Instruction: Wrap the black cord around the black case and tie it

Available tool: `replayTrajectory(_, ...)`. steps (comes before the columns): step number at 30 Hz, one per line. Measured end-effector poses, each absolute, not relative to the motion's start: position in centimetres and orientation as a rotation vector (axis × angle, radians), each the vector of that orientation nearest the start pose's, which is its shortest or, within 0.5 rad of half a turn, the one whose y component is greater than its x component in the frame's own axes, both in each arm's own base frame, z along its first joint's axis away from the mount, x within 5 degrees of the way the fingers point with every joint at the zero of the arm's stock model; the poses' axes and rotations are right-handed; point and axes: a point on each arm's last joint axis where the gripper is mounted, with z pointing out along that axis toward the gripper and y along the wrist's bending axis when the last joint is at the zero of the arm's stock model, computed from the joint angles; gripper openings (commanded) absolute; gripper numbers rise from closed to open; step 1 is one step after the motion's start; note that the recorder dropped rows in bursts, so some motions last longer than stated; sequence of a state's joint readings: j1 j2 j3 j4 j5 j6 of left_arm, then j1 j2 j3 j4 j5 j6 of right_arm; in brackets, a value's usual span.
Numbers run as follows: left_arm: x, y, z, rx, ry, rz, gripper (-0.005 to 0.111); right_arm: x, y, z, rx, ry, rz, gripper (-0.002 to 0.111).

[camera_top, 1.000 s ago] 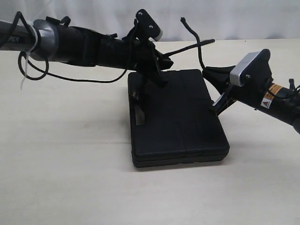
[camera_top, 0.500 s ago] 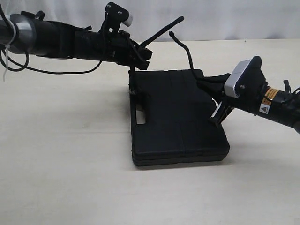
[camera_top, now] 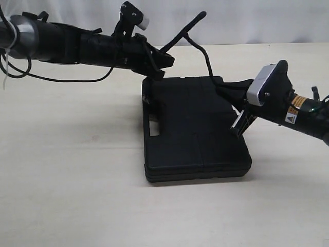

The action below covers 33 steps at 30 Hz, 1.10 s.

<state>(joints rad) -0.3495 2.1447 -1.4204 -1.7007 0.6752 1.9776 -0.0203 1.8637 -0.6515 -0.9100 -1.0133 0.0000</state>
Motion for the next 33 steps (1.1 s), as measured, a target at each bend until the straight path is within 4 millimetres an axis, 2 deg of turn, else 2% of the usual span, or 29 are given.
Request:
replayTrajectory(8,41.4,-21.1,17.0,1.019,1.812,-0.742,0.000,31.0,5.7,14.6,-0.958,1.520,0.293,0.004)
replayTrajectory(20,38.9,-22.9,16.5,1.416,1.616,-0.747,0.000,31.0,5.9,15.1,-0.931,1.476,0.330,0.004)
replayTrajectory(25,38.2,-23.3,16.3,1.503,1.579,-0.771,0.002,31.0,5.8,15.1,-0.923,1.477,0.329,0.004)
replayTrajectory(27,38.1,-23.2,16.2,1.525,1.576,-0.762,0.011,31.0,5.8,15.1,-0.923,1.477,0.329,0.004)
replayTrajectory(33,37.9,-23.2,16.0,1.575,1.562,-0.757,0.056,31.1,5.8,15.1,-0.917,1.478,0.326,0.004)
